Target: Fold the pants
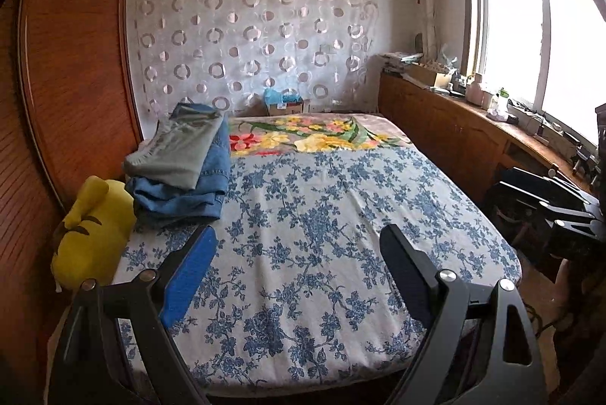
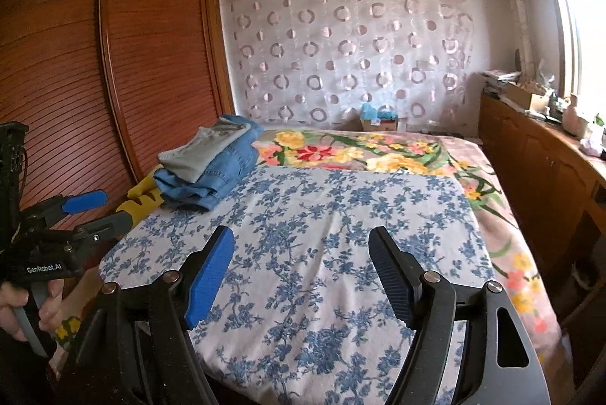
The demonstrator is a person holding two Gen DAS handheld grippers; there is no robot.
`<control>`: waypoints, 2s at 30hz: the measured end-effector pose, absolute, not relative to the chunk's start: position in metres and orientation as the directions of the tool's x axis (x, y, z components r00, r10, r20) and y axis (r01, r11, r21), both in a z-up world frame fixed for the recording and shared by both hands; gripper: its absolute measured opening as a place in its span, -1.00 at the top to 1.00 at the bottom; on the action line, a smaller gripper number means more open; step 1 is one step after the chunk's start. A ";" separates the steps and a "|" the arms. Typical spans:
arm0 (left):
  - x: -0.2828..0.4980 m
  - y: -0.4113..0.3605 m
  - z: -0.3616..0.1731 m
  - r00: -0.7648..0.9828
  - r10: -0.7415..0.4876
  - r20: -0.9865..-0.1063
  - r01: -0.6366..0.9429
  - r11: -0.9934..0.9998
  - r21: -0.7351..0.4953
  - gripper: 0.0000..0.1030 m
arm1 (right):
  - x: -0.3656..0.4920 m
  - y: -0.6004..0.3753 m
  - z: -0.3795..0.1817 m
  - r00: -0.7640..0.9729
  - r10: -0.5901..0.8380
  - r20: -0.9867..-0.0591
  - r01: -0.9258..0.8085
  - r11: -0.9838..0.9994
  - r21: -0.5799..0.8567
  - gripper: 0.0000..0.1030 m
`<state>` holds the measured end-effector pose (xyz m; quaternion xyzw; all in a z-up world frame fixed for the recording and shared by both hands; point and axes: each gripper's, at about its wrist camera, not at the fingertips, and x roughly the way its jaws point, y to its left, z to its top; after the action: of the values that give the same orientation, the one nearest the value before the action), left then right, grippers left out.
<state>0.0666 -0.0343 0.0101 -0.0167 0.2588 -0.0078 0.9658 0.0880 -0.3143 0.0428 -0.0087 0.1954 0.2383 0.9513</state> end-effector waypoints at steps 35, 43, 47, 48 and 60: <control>0.028 -0.033 0.057 0.919 0.014 -0.395 -0.032 0.999 -0.039 -0.72 | 0.042 -0.322 0.056 0.884 0.385 -0.265 -0.384 0.921 0.058 -0.55; 0.027 -0.033 0.057 0.918 0.015 -0.396 -0.033 0.999 -0.039 -0.72 | 0.042 -0.322 0.056 0.885 0.382 -0.267 -0.381 0.923 0.060 -0.56; 0.028 -0.033 0.057 0.918 0.014 -0.397 -0.033 0.999 -0.039 -0.72 | 0.042 -0.322 0.056 0.884 0.384 -0.266 -0.382 0.922 0.060 -0.56; 0.028 -0.033 0.057 0.918 0.014 -0.396 -0.032 0.999 -0.039 -0.72 | 0.042 -0.322 0.056 0.884 0.383 -0.267 -0.382 0.922 0.060 -0.56; 0.027 -0.032 0.052 0.915 0.019 -0.402 -0.038 0.999 -0.039 -0.72 | 0.042 -0.322 0.056 0.884 0.383 -0.268 -0.382 0.922 0.059 -0.57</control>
<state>0.0269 -0.0315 0.0519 -0.0230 0.2051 0.0145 0.9784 0.0420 -0.3217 0.0557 0.0024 0.1386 0.1971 0.9705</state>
